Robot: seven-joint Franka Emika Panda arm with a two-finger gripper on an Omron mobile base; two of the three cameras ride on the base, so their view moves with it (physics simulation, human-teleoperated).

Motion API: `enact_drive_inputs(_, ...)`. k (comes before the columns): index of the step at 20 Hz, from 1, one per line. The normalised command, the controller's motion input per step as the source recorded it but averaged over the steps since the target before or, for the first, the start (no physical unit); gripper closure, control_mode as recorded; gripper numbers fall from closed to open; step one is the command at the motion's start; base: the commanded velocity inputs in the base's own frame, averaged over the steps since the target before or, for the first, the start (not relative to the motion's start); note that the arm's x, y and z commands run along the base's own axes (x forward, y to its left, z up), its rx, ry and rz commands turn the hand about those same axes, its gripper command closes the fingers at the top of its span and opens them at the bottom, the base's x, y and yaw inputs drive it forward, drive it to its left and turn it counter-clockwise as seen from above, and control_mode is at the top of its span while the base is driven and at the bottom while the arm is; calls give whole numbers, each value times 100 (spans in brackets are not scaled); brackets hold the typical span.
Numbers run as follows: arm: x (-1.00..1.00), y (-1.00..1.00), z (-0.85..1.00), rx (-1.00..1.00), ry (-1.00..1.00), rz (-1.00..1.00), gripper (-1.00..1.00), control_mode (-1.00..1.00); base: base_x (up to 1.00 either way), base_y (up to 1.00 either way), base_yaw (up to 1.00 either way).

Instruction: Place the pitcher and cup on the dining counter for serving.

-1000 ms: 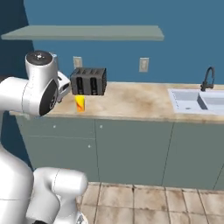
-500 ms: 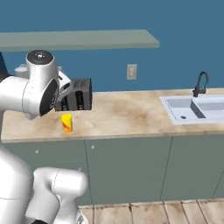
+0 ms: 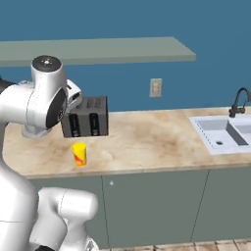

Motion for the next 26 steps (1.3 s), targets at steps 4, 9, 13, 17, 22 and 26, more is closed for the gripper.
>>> enact_drive_inputs(4, 0, 0, 0, 0, 0, 0, -100, 100, 23, 16, 12)
enact_drive_inputs(9, 0, 0, 0, 0, 0, 0, -100, 100, 19, 0, 8)
enact_drive_inputs(13, 0, 0, 0, 0, 0, 0, -100, 100, 24, 0, 16)
enact_drive_inputs(17, 0, 0, 0, 0, 0, 0, -100, 100, 25, 0, 19)
enact_drive_inputs(22, 0, 0, 0, 0, 0, 0, -100, 100, 17, 0, 22)
enact_drive_inputs(26, 0, 0, 0, 0, 0, 0, -100, 100, 17, 0, 21)
